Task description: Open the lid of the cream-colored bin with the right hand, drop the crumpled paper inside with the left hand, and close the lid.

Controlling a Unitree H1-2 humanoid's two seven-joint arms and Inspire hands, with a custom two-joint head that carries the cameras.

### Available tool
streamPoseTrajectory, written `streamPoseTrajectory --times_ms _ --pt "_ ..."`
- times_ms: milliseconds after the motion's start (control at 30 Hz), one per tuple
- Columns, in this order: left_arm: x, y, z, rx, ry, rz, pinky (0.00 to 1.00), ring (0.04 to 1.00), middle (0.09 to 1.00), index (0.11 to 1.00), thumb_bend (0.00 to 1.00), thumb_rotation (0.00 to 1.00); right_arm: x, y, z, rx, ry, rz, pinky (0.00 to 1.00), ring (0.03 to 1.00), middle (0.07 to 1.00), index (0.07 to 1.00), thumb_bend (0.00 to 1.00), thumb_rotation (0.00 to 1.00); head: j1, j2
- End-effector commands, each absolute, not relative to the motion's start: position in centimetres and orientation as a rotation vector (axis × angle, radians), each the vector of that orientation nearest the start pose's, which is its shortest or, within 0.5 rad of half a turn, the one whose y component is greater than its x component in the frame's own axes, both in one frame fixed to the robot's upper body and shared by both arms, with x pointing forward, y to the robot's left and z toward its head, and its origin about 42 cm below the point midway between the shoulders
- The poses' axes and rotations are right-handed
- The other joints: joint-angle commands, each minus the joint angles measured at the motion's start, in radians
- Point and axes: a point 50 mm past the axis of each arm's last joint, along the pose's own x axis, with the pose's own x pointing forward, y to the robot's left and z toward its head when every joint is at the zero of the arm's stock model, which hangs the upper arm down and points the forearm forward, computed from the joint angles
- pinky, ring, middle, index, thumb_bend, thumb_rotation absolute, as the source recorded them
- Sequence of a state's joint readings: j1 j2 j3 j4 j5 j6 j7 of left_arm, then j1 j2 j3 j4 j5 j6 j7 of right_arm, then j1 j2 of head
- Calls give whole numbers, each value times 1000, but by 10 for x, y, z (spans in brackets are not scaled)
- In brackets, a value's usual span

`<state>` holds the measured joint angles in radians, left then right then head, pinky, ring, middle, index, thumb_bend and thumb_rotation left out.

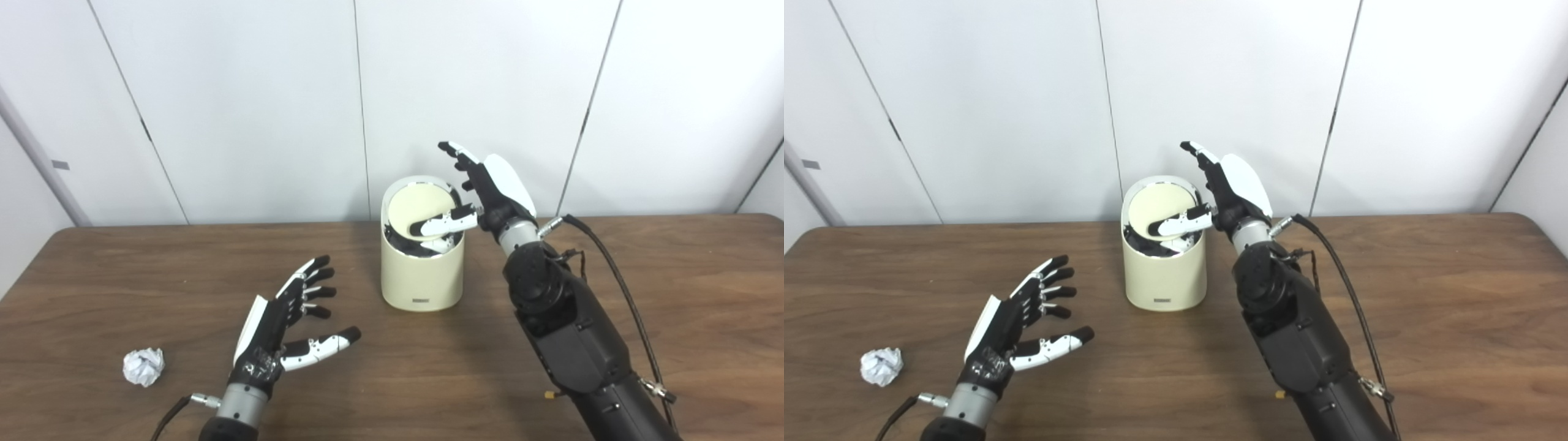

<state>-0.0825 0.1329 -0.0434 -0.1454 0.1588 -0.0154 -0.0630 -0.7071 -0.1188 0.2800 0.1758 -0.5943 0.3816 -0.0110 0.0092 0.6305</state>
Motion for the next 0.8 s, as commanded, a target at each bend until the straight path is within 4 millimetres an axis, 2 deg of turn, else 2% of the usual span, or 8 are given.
streamPoseTrajectory --times_ms 0,233,467,767 --pt "309 224 178 289 -308 -115 645 776 863 914 765 140 465 -132 288 -923 -279 47 710 861 909 890 840 100 2 2" --pt "309 225 178 293 -306 -117 637 771 865 915 762 138 462 -130 277 -1071 -310 64 635 804 883 874 855 35 2 7" --pt "310 226 177 289 -301 -115 642 772 863 913 761 137 462 -130 270 -1127 -309 65 629 789 885 871 863 0 1 9" --pt "311 226 177 288 -298 -115 643 773 862 914 761 136 464 -132 275 -1126 -291 65 642 804 894 880 831 0 1 2"
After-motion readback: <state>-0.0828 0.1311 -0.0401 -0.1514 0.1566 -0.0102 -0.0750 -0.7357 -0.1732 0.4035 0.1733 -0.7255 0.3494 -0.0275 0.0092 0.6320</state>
